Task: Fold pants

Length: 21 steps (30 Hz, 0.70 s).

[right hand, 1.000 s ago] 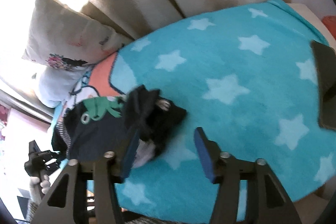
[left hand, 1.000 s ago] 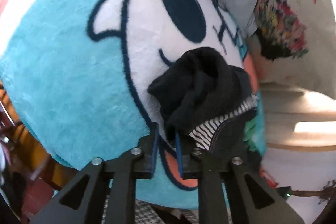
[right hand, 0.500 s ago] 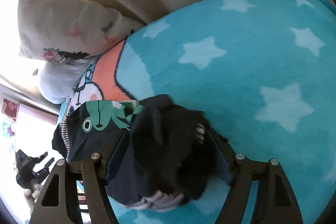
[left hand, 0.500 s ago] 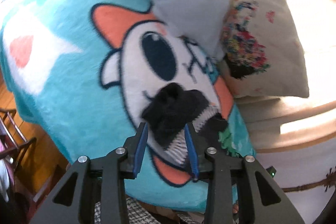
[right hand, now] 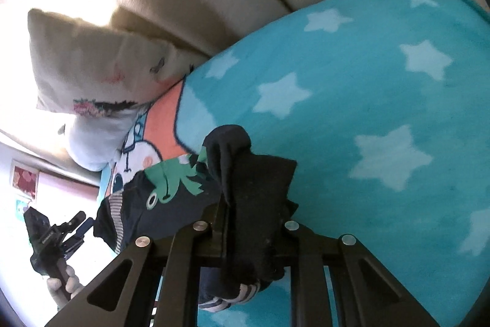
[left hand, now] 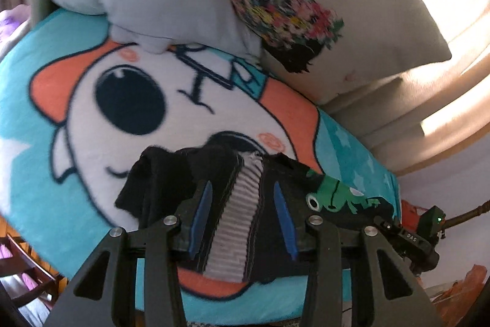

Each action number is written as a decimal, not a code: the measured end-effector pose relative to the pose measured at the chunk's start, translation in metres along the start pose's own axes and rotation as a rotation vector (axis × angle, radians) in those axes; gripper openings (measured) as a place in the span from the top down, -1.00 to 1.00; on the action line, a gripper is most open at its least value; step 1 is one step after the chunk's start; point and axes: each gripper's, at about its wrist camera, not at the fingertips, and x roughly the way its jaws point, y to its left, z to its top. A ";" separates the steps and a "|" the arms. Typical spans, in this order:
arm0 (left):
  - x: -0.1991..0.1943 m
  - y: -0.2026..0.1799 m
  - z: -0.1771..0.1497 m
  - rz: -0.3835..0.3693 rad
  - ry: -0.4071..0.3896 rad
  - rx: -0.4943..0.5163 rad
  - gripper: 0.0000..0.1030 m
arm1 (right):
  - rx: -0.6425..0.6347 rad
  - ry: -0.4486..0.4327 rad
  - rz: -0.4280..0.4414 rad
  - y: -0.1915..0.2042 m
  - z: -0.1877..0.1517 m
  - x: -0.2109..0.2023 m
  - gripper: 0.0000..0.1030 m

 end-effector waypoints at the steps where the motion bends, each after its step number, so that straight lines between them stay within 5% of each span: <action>1: 0.009 -0.002 0.002 0.011 0.008 0.008 0.18 | -0.021 -0.005 -0.028 0.000 0.001 -0.002 0.65; 5: 0.046 0.007 0.007 0.123 0.024 0.028 0.18 | -0.066 0.015 -0.121 0.000 -0.001 0.005 0.46; 7: 0.063 0.018 0.008 0.164 0.044 0.033 0.19 | -0.065 0.008 -0.154 -0.002 -0.001 0.005 0.15; 12: 0.073 0.026 0.016 0.117 0.050 0.053 0.19 | -0.028 -0.083 -0.214 -0.008 0.004 -0.023 0.00; 15: 0.063 0.036 0.020 0.023 0.069 -0.009 0.19 | -0.023 -0.192 -0.258 0.000 0.010 -0.054 -0.05; 18: 0.025 0.045 0.019 -0.081 0.029 -0.051 0.18 | -0.068 -0.252 -0.289 0.028 0.015 -0.068 -0.08; 21: -0.009 0.057 0.017 -0.056 -0.037 -0.052 0.09 | -0.194 -0.224 -0.273 0.079 0.014 -0.051 -0.08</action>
